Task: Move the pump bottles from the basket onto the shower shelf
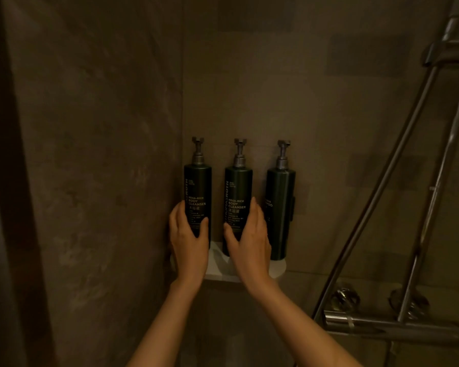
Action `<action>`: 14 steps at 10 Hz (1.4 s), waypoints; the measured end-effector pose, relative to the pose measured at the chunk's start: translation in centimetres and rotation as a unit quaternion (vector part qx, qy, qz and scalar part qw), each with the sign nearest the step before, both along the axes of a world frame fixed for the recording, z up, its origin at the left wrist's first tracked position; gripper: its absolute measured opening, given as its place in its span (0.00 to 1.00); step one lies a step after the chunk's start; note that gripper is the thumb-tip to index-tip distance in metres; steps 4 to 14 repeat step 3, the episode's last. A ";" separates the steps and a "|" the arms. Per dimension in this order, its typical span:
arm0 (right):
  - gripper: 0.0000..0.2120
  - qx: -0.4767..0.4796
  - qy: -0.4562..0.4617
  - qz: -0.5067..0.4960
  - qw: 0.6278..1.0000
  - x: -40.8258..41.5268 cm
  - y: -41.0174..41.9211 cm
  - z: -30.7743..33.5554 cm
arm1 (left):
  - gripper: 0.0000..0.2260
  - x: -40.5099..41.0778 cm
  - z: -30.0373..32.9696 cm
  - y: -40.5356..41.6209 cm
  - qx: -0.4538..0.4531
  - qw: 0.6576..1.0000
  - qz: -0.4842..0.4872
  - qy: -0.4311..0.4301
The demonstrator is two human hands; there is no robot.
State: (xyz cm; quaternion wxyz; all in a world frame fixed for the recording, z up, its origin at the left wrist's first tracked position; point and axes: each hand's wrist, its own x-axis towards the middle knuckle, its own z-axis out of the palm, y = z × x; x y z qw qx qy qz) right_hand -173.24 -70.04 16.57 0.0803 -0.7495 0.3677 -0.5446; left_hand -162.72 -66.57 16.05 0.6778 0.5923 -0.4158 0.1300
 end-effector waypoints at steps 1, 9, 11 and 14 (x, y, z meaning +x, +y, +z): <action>0.32 -0.040 -0.004 -0.009 0.999 -0.7 0.4 -0.8 | 0.23 -1.1 -1.0 0.5 0.012 0.999 0.024 -0.044; 0.31 -0.027 0.004 0.025 0.999 -3.2 0.9 -3.0 | 0.22 -3.6 -2.7 2.6 0.062 0.990 0.058 -0.114; 0.31 -0.027 0.004 0.025 0.999 -3.2 0.9 -3.0 | 0.22 -3.6 -2.7 2.6 0.062 0.990 0.058 -0.114; 0.31 -0.027 0.004 0.025 0.999 -3.2 0.9 -3.0 | 0.22 -3.6 -2.7 2.6 0.062 0.990 0.058 -0.114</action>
